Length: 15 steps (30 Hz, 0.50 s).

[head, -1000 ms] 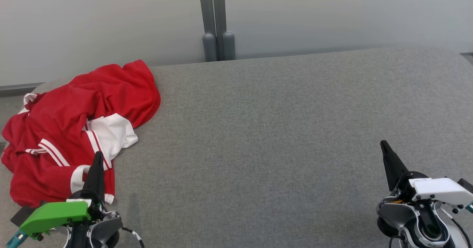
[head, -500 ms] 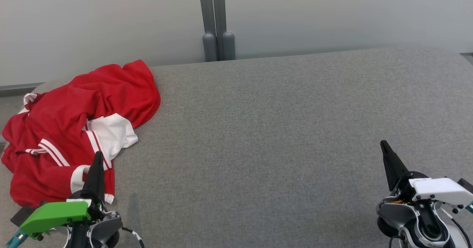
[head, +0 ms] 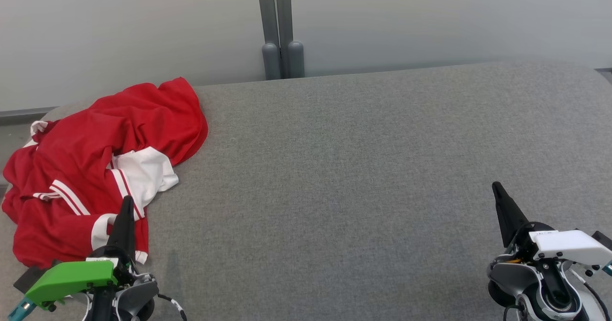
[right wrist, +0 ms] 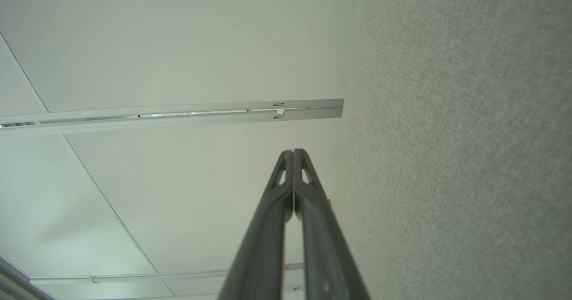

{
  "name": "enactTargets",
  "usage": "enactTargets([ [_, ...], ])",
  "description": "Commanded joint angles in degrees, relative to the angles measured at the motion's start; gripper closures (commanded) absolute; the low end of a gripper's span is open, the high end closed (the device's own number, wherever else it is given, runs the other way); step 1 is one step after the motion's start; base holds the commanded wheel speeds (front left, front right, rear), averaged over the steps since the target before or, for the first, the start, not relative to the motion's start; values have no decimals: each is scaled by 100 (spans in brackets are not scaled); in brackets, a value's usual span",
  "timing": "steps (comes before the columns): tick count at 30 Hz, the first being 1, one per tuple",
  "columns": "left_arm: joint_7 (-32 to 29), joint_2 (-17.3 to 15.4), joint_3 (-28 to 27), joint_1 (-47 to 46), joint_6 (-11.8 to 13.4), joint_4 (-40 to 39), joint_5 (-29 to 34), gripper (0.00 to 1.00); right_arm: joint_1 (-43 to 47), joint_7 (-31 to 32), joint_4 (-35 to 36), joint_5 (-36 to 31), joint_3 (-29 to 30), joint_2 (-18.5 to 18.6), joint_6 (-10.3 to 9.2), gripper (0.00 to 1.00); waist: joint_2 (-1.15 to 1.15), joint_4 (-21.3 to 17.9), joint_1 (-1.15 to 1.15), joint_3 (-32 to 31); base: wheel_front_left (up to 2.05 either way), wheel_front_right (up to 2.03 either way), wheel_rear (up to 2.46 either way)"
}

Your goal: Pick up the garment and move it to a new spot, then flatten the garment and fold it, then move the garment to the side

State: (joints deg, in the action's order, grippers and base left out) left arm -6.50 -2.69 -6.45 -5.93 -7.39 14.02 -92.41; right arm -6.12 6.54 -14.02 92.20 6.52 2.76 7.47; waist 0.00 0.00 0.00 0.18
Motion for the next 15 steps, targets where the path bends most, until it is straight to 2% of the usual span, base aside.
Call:
enactTargets([
  [1, -21, -45, -16, -79, -29, 4, 4, 100, -34, 14, -7, 43, -7, 28, 5, 100, 0, 0, 0, 0, 0, 0, 0],
  [2, -21, -45, -16, -79, -29, 4, 4, 100, -34, 14, -7, 43, -7, 28, 5, 100, 0, 0, 0, 0, 0, 0, 0],
  [3, 0, 0, 0, 0, 0, 0, 0, 0, 0, 0, 0, 0, 0, 0, 0, 0, 0, 0, 0, 0, 0, 0, 0],
  [5, 6, 19, 12, 42, 8, 71, 1, 0, 42, -6, -68, -3, -3, -23, 0, 0, 0, 0, 0, 0, 0, 0, 0],
  [6, 9, 34, 21, 91, 11, 128, 2, 100, 94, -13, -116, -3, -7, -38, -1, 100, 0, 0, 0, 0, 0, 0, 0],
  [7, 25, 39, 40, 109, 11, 142, 6, 0, 118, -28, -124, -4, -20, -43, -1, 0, 0, 0, 0, 1, 0, 0, 0],
  [15, 263, 31, 273, 167, 8, 99, 70, 0, 232, -267, 8, -106, -191, -35, -1, 0, 0, 9, 0, 4, 0, 0, 0],
])
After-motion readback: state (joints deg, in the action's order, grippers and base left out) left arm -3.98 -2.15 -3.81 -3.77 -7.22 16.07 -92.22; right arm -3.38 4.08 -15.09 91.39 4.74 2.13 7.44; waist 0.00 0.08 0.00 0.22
